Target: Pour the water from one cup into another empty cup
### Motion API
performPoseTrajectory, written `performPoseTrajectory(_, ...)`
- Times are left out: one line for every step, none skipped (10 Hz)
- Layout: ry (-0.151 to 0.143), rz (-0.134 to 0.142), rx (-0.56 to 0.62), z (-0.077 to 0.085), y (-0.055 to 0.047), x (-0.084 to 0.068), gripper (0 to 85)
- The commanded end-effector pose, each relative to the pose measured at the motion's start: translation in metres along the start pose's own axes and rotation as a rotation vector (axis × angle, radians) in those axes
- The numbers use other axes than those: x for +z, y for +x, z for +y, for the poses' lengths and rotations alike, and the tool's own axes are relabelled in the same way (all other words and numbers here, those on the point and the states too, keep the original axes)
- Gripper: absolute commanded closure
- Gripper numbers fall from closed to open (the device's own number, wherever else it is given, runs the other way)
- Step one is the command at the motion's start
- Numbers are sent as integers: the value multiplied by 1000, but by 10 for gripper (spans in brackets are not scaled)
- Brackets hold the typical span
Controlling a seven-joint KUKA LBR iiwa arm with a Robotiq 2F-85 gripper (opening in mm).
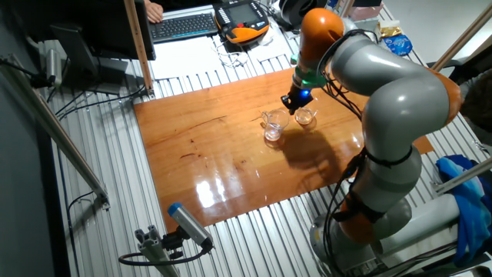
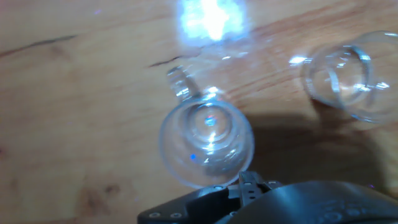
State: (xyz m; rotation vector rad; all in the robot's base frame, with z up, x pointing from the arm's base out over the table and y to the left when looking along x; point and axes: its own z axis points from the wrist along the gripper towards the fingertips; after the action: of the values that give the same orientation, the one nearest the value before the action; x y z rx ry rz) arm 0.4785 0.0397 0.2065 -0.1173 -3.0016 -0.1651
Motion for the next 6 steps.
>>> performPoseTrajectory(46,11,-284,4,2,0,850)
performPoseTrajectory(63,-13,-277,7,4,-1,850)
performPoseTrajectory(74,-52,-266,7,4,-1,850)
performPoseTrajectory(70,-61,-265,5,3,0,850)
performPoseTrajectory(59,-62,-265,4,3,2,850)
performPoseTrajectory(60,-63,-263,4,3,2,850)
